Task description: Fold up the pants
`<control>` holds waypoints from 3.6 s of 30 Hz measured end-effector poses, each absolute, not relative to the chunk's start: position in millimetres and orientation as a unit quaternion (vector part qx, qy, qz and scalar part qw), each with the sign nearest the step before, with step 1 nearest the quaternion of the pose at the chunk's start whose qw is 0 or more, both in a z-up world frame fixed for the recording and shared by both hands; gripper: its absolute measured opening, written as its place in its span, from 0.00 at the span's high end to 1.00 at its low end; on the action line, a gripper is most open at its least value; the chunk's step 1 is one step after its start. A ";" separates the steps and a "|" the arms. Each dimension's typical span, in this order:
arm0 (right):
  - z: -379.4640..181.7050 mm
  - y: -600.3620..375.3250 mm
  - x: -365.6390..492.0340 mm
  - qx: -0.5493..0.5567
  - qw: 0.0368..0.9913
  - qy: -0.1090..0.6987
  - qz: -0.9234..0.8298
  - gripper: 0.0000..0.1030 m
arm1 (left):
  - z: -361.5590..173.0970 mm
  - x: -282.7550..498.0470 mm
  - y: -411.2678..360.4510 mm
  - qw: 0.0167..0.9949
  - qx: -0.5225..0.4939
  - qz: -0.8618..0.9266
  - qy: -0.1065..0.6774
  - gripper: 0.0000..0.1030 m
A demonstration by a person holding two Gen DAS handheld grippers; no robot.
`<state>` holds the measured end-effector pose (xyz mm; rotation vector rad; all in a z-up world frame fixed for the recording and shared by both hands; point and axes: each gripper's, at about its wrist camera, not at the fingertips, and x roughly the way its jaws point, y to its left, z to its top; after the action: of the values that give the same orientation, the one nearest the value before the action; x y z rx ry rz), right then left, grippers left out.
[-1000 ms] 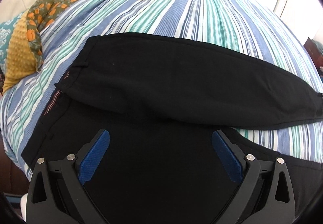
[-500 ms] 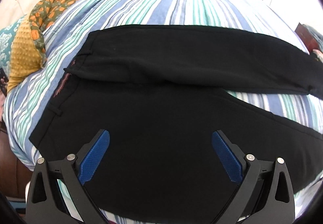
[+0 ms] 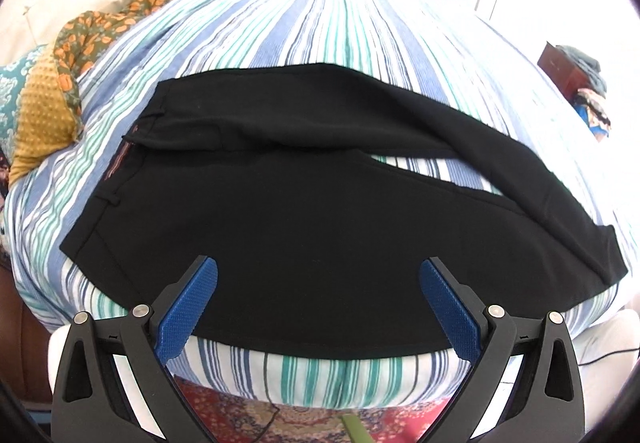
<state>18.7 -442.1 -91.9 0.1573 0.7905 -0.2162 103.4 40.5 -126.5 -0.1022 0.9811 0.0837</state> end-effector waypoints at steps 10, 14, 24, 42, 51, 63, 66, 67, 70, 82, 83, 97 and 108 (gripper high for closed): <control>-97.1 -305.6 61.6 0.061 0.921 0.380 0.053 0.26 | -112.5 90.6 50.0 0.889 -0.034 0.066 0.452 0.01; -105.9 -291.5 56.5 0.065 0.918 0.386 0.066 0.26 | -112.5 89.3 51.8 0.889 -0.036 0.066 0.451 0.01; -146.8 -294.5 62.0 0.092 0.898 0.426 0.066 0.20 | -176.0 108.4 45.9 0.878 -0.063 0.060 0.471 0.01; -249.0 -246.4 127.7 0.078 0.877 0.460 0.118 0.00 | -240.2 122.5 27.4 0.859 -0.022 0.061 0.508 0.00; -222.9 -287.0 106.3 0.194 0.891 0.397 0.103 0.04 | -239.5 112.6 19.1 0.861 -0.015 0.049 0.505 0.00; -266.4 -409.2 117.9 0.501 0.795 0.337 -0.058 0.88 | -233.5 114.0 17.4 0.856 -0.012 0.053 0.514 0.01; -258.9 -417.9 120.9 0.482 0.799 0.349 -0.085 0.95 | -202.1 133.3 32.9 0.840 -0.097 -0.016 0.534 0.01; -243.9 -416.9 120.6 0.467 0.812 0.342 -0.069 0.95 | -188.1 144.0 43.0 0.839 -0.138 -0.034 0.525 0.01; -172.8 -404.5 113.8 0.381 0.872 0.308 0.003 0.95 | -147.8 200.3 76.5 0.836 -0.231 -0.055 0.494 0.01; -38.8 -366.5 44.0 0.240 0.930 0.227 0.160 0.96 | -185.1 345.7 128.5 0.760 -0.331 -0.018 0.559 0.93; -40.4 -370.0 41.7 0.243 0.929 0.229 0.162 0.96 | -188.8 343.0 132.9 0.751 -0.344 -0.013 0.563 0.98; -70.7 -458.2 141.6 0.268 0.904 0.312 0.120 0.95 | -117.0 122.7 109.4 0.874 -0.234 0.014 0.425 0.91; -212.4 -502.1 114.7 0.294 0.812 0.504 -0.015 0.92 | -205.2 108.3 76.6 0.820 -0.241 0.016 0.518 0.93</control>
<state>114.7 -502.1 -212.4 0.6279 1.0770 -0.0330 108.3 76.6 -205.2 -0.5132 1.1035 0.0348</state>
